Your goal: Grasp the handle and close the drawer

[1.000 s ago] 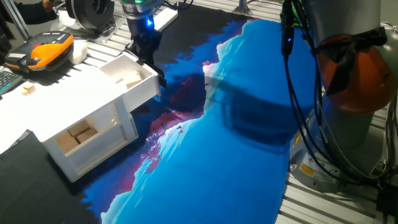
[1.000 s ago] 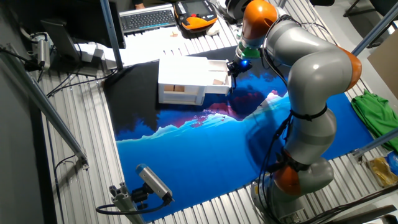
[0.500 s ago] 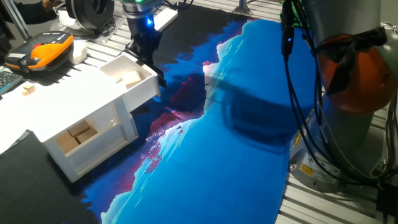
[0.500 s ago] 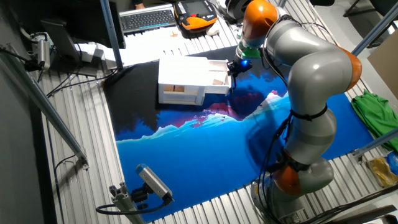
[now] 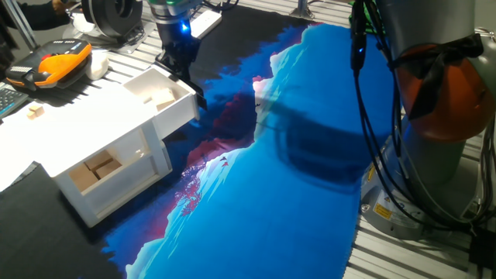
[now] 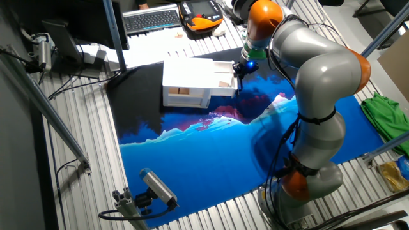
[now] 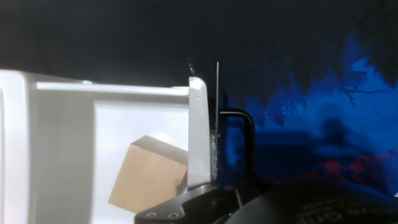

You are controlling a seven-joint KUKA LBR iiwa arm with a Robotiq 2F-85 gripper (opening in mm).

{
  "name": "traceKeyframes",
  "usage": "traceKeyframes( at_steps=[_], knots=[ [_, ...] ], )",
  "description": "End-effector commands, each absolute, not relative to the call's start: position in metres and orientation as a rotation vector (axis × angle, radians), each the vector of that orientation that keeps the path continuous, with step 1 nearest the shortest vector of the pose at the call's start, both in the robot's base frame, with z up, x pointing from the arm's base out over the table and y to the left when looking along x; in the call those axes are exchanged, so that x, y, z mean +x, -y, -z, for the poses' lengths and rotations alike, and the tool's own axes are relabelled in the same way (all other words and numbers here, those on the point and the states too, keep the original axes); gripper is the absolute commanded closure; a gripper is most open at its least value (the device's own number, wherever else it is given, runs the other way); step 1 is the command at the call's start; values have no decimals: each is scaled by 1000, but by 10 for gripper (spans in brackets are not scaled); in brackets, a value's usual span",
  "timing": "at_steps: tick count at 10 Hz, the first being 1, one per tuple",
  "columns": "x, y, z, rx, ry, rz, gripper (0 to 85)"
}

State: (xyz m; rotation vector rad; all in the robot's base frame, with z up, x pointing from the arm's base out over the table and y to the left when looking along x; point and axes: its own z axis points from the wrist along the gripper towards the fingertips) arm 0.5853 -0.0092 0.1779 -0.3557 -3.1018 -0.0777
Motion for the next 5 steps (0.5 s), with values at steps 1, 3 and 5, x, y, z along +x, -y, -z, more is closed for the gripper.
traceKeyframes(
  at_steps=[1,3,5],
  knots=[
    [586,9,-178,-356,3103,81,850],
    [587,8,-177,-357,3108,80,850],
    [588,7,-177,-357,3107,90,850]
  ],
)
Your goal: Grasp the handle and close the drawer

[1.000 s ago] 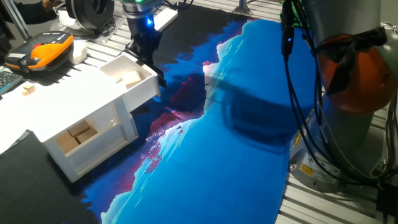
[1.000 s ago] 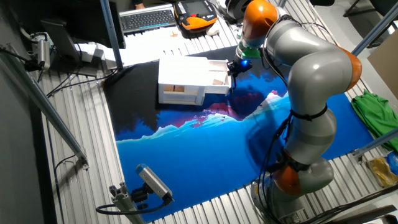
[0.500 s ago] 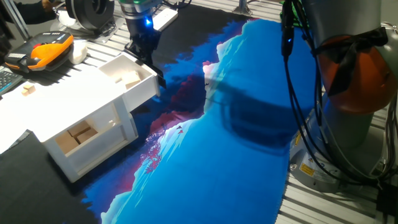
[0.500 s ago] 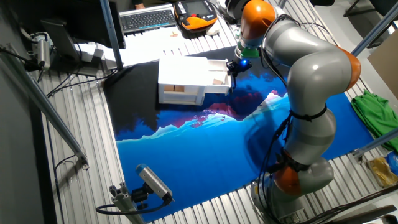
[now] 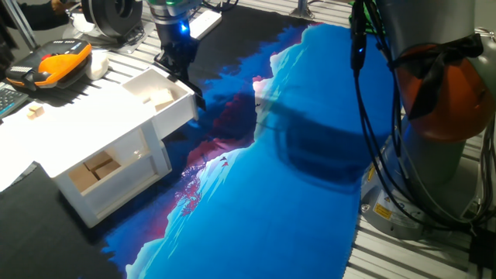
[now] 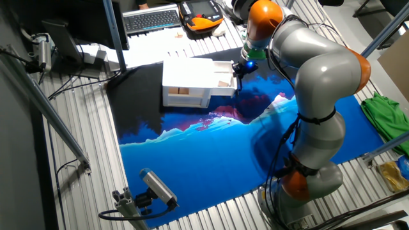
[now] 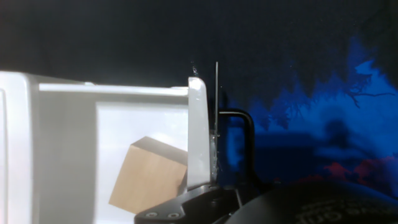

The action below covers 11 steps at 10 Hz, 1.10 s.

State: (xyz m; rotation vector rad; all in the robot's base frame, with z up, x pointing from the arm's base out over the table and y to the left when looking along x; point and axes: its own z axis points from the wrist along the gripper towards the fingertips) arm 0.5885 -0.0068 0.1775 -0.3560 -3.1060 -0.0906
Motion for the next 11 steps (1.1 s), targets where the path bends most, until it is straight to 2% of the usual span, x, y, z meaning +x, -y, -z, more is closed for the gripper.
traceKeyframes(
  at_steps=[1,4,11],
  knots=[
    [589,7,-179,-354,3104,95,850],
    [593,2,-187,-358,3094,94,850],
    [598,-11,-185,-364,3105,85,850]
  ],
)
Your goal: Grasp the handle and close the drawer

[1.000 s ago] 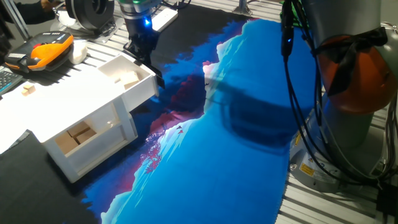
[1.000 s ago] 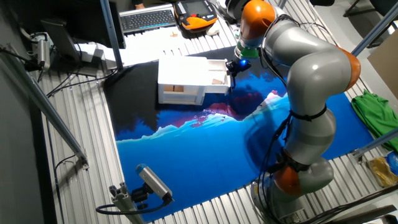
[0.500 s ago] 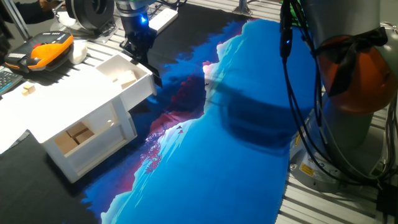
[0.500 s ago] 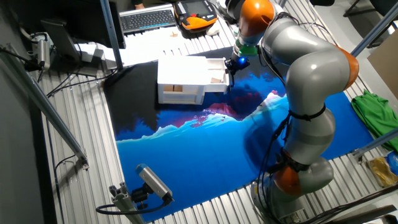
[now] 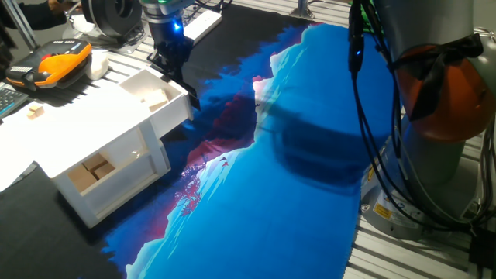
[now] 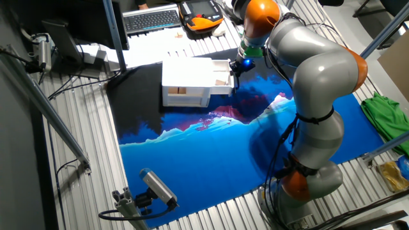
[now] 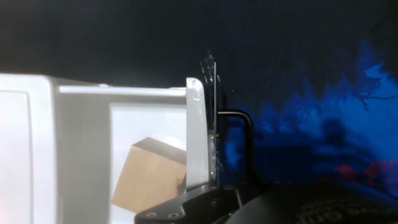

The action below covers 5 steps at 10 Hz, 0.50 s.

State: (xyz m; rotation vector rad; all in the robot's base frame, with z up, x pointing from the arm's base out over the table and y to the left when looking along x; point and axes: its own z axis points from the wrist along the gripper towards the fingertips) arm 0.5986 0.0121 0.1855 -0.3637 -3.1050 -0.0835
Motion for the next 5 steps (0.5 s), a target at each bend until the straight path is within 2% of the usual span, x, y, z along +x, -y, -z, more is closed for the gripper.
traceKeyframes(
  at_steps=[1,5],
  knots=[
    [599,-16,-186,-368,3105,78,850],
    [599,-32,-191,-373,3109,58,850]
  ],
)
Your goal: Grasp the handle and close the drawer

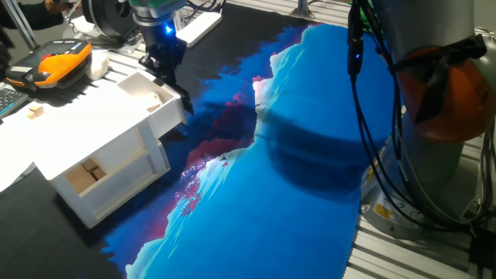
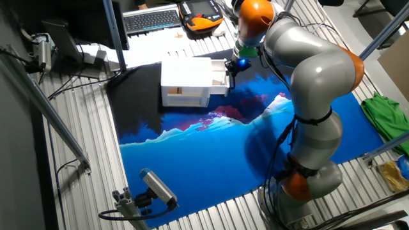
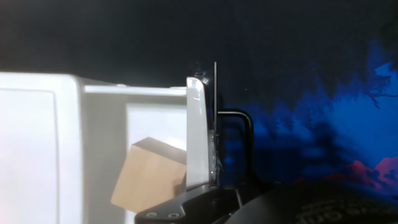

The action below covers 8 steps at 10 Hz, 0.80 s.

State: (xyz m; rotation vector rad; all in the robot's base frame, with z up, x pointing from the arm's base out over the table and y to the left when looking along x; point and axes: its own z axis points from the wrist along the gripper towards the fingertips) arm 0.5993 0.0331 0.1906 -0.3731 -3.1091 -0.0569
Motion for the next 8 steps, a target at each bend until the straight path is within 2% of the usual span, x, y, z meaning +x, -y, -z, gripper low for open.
traceKeyframes(
  at_steps=[1,8],
  knots=[
    [599,-36,-190,-371,3110,51,850],
    [603,-47,-186,-269,3136,58,850]
  ],
)
